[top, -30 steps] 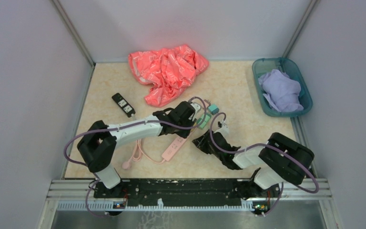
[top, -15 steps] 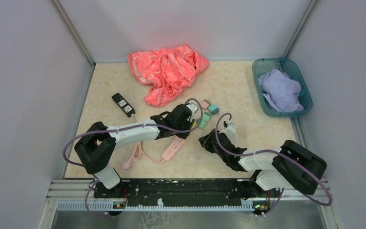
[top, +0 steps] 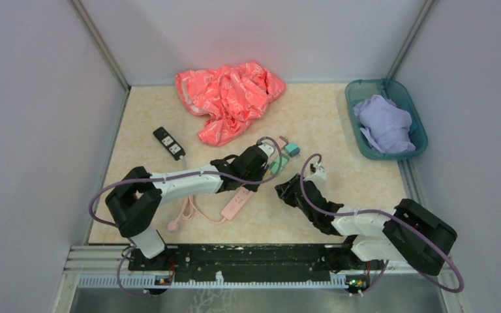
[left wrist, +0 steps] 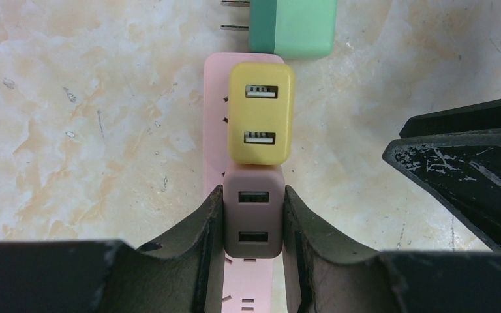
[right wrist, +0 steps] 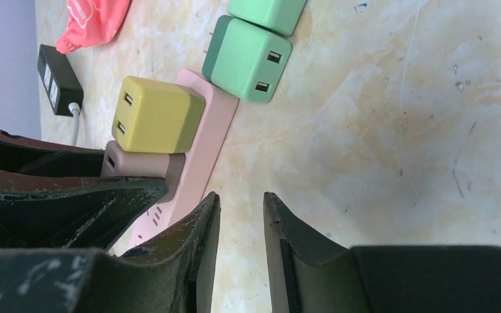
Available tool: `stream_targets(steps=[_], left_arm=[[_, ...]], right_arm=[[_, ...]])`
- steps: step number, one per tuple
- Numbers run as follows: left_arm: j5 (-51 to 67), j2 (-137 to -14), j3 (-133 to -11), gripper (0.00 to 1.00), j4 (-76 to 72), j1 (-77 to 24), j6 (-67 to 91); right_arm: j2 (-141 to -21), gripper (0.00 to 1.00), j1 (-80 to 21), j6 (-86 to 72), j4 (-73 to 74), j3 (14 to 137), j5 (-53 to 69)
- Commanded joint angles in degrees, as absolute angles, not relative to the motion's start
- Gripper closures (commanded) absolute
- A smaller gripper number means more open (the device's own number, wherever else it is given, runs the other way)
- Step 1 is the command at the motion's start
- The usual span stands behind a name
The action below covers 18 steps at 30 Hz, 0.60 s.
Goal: Insert the plug
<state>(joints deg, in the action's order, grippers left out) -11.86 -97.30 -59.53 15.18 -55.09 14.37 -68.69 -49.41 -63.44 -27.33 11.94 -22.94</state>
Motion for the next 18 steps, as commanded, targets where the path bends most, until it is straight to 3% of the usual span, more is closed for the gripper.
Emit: stream_targets(steps=[1,12,18], left_arm=[[-12.16,-106.08,-55.34,1.00,25.29,-56.25,16.37],[-12.61,-104.77,-56.78,1.00,24.40,-56.34,16.64],[-12.39,-101.63,-58.50,0.67,23.47,-56.34,16.74]], right_arm=[[-66.57,0.69,-48.57,-60.57,-28.29,11.98,-24.69],[-62.07,0.66,-47.12,-53.92,-20.32,15.36,-26.70],[-58.77,0.64,-46.47,-51.94,-16.06,16.74,-28.29]])
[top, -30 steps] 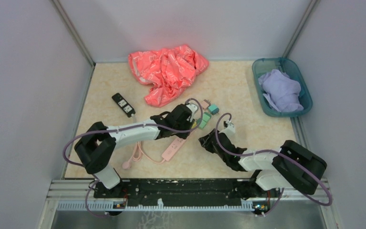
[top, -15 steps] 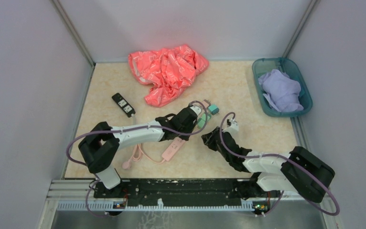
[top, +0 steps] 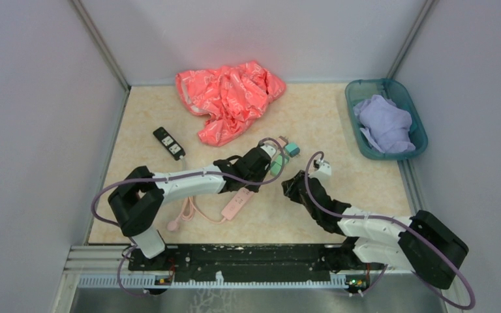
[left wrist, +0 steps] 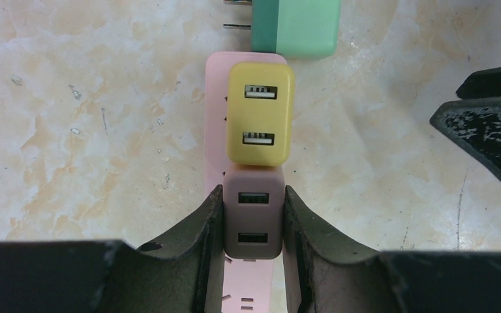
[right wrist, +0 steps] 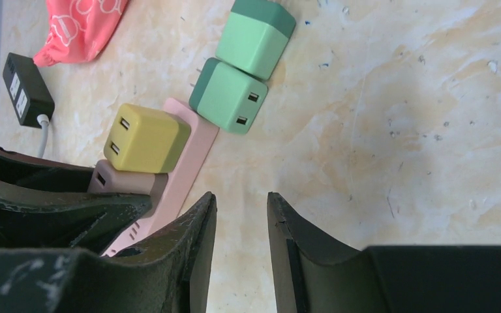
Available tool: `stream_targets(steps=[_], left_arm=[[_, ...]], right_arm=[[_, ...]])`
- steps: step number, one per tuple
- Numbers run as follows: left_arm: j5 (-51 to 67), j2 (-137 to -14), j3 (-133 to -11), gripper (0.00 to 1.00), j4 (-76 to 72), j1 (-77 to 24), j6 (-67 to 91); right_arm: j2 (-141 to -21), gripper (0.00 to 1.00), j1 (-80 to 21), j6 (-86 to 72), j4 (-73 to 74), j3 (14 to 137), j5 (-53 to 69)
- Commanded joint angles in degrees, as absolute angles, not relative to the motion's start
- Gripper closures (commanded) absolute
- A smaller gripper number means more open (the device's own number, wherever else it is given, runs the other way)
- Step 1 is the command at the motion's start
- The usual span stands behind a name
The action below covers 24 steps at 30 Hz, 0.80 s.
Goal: Insert the plug
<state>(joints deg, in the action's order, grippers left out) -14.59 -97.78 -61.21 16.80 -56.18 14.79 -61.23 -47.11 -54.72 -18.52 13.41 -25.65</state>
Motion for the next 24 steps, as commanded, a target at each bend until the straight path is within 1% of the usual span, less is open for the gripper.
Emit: stream_targets(steps=[1,7,12,19,24], left_arm=[[-12.58,-101.01,-59.14,0.60,23.51,-56.34,16.61],[-13.90,-95.98,-61.50,0.32,22.77,-56.18,16.01],[-14.75,-91.32,-61.84,0.24,22.50,-55.69,16.08],[-13.44,-84.90,-59.56,0.10,23.30,-53.16,17.16],[-8.42,-78.94,-57.90,0.06,25.22,-49.38,16.94]], right_arm=[[-58.43,0.64,-46.35,-51.55,-15.25,17.06,-28.43],[-57.37,0.61,-45.61,-48.33,-11.22,19.90,-29.45],[-56.66,0.57,-42.66,-44.40,-9.02,21.85,-28.33],[-58.03,0.51,-36.90,-36.39,-6.28,26.09,-24.79],[-62.39,0.44,-31.15,-30.05,-5.11,30.80,-18.48]])
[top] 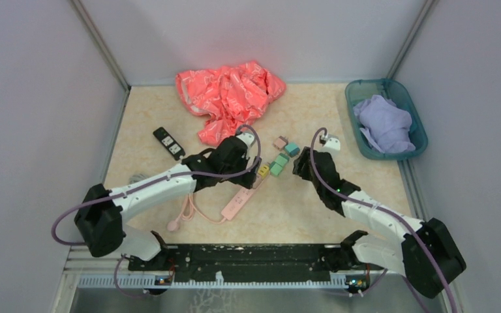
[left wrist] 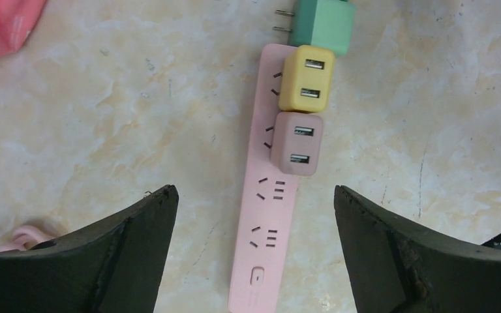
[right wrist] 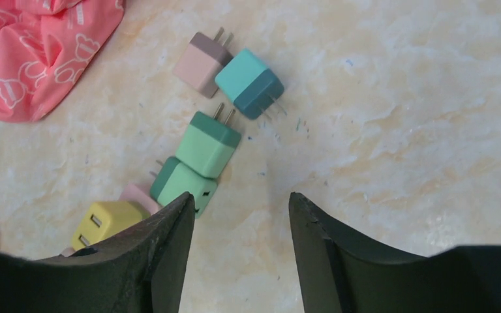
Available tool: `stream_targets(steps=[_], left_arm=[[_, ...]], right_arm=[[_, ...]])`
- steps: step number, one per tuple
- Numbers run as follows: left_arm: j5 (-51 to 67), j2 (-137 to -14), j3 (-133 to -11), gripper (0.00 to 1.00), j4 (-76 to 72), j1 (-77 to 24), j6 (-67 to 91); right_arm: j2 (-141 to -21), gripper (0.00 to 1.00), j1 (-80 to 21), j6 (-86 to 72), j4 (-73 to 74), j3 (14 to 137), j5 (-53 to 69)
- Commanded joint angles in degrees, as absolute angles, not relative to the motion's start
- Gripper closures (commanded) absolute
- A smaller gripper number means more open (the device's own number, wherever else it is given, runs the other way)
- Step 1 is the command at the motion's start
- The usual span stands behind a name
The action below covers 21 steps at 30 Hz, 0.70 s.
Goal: Insert the plug
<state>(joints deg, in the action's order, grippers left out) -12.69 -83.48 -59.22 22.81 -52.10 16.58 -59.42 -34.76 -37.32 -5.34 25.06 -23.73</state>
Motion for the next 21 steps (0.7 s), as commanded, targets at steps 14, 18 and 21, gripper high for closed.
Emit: stream_targets(steps=[14,18,21], left_arm=[[-3.09,-63.64,-56.59,0.00,29.06,-37.39,12.80],[-5.75,-60.95,-56.18,0.00,28.41,-36.21,9.74],[-5.44,-59.81,-54.52,0.00,27.17,-34.63,8.95]], right_arm=[[-84.88,0.28,-23.38,-14.25,3.48,51.12,-10.34],[-89.93,0.29,-22.79,-9.73,5.69,54.99,-9.62],[-92.83,0.31,-22.54,-7.38,6.78,57.42,-9.24]])
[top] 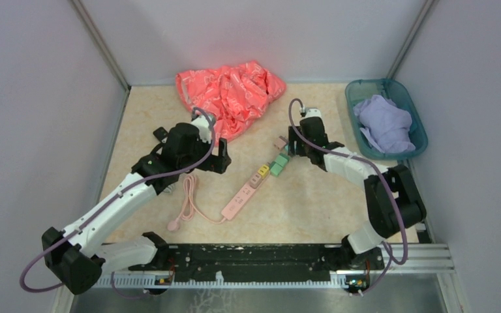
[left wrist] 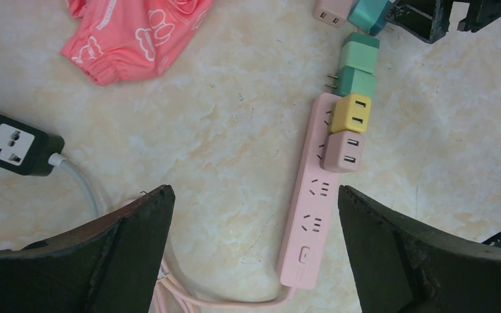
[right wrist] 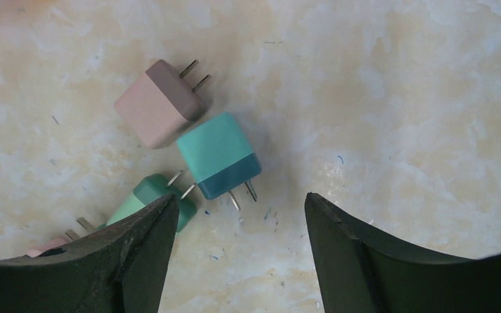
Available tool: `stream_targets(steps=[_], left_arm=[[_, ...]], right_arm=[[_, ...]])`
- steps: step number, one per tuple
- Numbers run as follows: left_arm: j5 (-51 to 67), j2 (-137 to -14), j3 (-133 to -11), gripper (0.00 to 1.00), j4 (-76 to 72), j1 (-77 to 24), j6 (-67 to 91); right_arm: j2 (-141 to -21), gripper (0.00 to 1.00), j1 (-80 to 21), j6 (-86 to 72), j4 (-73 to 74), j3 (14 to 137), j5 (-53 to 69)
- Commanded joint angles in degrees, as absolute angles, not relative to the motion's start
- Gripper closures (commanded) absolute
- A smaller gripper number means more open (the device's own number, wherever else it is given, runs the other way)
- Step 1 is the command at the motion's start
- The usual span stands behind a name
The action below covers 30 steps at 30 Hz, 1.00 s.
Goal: Insert the plug
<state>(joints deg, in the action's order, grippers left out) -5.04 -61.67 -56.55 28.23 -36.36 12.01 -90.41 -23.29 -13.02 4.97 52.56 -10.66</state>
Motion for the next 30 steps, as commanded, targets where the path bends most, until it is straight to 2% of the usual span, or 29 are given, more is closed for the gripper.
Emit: stream_targets(steps=[1,19,30], left_arm=[[-4.75,-59.72,-54.11,0.00,27.27,-33.86,8.97],[3.71,-59.00,-51.71,0.00,26.37,-27.03,9.71],[10.12,-59.39,-50.86,0.00,25.13,-23.51,10.50]], right_arm=[[-93.74,0.32,-22.50,-6.68,7.53,58.23,-8.91],[-103.77,0.39,-21.89,-1.87,9.57,63.62,-3.97],[-100.50,0.63,-21.80,-1.86,9.93,61.32,-2.28]])
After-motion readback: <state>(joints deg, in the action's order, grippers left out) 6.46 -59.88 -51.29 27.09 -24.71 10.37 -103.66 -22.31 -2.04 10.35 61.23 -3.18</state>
